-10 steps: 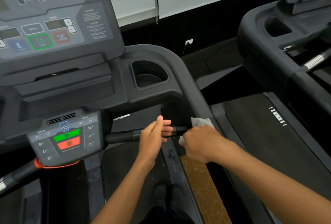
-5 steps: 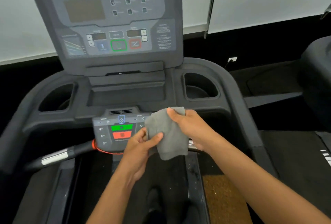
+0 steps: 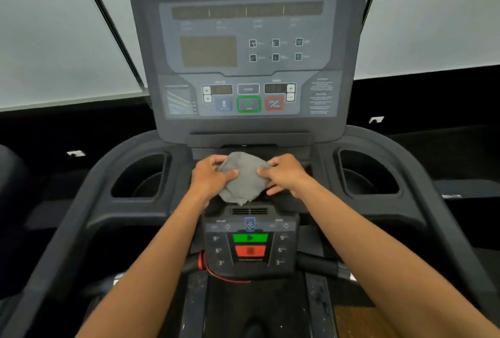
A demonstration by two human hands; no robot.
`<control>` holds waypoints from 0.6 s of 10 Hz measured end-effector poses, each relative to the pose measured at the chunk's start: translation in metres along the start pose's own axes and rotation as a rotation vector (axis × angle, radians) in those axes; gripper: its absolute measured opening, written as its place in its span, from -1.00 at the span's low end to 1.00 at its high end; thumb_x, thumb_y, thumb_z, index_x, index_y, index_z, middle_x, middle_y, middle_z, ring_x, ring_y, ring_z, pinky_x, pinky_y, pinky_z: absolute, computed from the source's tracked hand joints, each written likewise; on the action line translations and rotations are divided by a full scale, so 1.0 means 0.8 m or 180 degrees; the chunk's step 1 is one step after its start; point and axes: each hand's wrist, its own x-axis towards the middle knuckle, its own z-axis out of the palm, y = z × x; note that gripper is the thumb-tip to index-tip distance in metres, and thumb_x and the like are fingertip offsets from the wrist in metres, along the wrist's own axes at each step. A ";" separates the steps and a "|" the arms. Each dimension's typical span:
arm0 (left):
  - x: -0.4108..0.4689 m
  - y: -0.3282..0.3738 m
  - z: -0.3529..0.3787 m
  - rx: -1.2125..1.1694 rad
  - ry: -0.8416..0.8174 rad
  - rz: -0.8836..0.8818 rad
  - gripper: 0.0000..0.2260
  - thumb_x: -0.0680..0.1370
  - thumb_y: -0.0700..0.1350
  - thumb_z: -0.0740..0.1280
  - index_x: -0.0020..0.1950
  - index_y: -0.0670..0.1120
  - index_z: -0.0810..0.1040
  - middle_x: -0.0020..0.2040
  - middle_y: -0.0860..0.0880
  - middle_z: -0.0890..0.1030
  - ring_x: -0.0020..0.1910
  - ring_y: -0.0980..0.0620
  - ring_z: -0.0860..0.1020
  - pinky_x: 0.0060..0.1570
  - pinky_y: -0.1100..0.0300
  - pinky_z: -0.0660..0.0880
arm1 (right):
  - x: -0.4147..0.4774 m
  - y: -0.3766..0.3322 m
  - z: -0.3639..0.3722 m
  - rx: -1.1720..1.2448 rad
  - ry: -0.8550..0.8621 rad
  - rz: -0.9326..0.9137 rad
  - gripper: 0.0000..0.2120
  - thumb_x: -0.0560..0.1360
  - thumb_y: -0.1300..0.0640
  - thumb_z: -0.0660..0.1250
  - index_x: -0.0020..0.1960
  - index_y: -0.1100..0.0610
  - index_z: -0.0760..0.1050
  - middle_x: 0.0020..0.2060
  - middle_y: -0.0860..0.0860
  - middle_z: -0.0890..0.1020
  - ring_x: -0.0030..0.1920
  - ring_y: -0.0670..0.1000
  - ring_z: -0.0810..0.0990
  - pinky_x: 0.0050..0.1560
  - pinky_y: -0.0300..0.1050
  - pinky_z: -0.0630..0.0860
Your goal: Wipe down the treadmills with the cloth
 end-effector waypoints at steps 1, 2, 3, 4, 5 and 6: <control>0.020 -0.009 0.003 0.0470 -0.0242 0.0021 -0.65 0.41 -0.12 0.64 0.16 -0.01 0.70 0.07 -0.01 0.72 0.04 0.03 0.67 0.05 0.18 0.58 | 0.014 0.007 0.012 -0.0175 0.0367 -0.0003 -0.76 0.52 0.20 0.49 0.15 0.24 0.59 0.03 0.19 0.69 -0.13 0.10 0.73 -0.42 -0.10 0.65; 0.028 -0.017 0.003 0.0713 -0.0332 0.0166 -0.62 0.42 -0.10 0.63 0.21 -0.02 0.70 0.09 0.01 0.71 0.06 0.08 0.63 0.05 0.25 0.49 | 0.010 0.007 0.015 -0.0509 0.0647 -0.0017 -0.88 0.50 0.18 0.48 0.03 0.16 0.64 -0.01 0.14 0.71 -0.09 0.10 0.73 -0.27 -0.04 0.71; 0.025 -0.018 -0.004 0.1093 -0.0352 0.0321 -0.60 0.40 -0.06 0.62 0.23 0.03 0.69 0.14 0.04 0.72 0.16 0.06 0.65 0.17 0.20 0.53 | 0.005 0.006 0.014 -0.1155 0.0902 -0.0112 -0.83 0.45 0.11 0.49 0.04 0.08 0.68 0.06 0.09 0.74 0.07 0.13 0.71 0.12 -0.02 0.64; 0.015 -0.013 -0.012 0.1438 -0.0377 0.0463 -0.57 0.40 0.00 0.59 0.26 0.07 0.68 0.20 0.03 0.70 0.21 0.02 0.65 0.24 0.11 0.56 | -0.010 0.000 0.010 -0.1422 0.1065 -0.0190 -0.67 0.45 0.06 0.48 0.22 0.01 0.64 0.22 0.04 0.68 0.24 0.11 0.63 0.26 -0.05 0.55; 0.000 -0.008 -0.019 0.1602 -0.0324 0.0620 -0.57 0.39 0.05 0.56 0.25 0.09 0.68 0.22 0.01 0.70 0.21 0.00 0.65 0.22 0.09 0.57 | -0.029 -0.006 0.009 -0.1543 0.1058 -0.0344 -0.69 0.47 0.06 0.46 0.21 -0.01 0.66 0.21 0.03 0.69 0.24 0.11 0.63 0.26 -0.07 0.55; -0.019 -0.003 -0.019 0.1629 -0.0285 0.0719 -0.57 0.40 0.05 0.54 0.27 0.07 0.68 0.26 -0.02 0.67 0.24 -0.04 0.63 0.23 0.12 0.53 | -0.053 -0.011 0.008 -0.1689 0.1129 -0.0442 -0.82 0.46 0.09 0.43 0.04 0.06 0.70 0.10 0.08 0.73 0.17 0.16 0.66 0.19 -0.02 0.59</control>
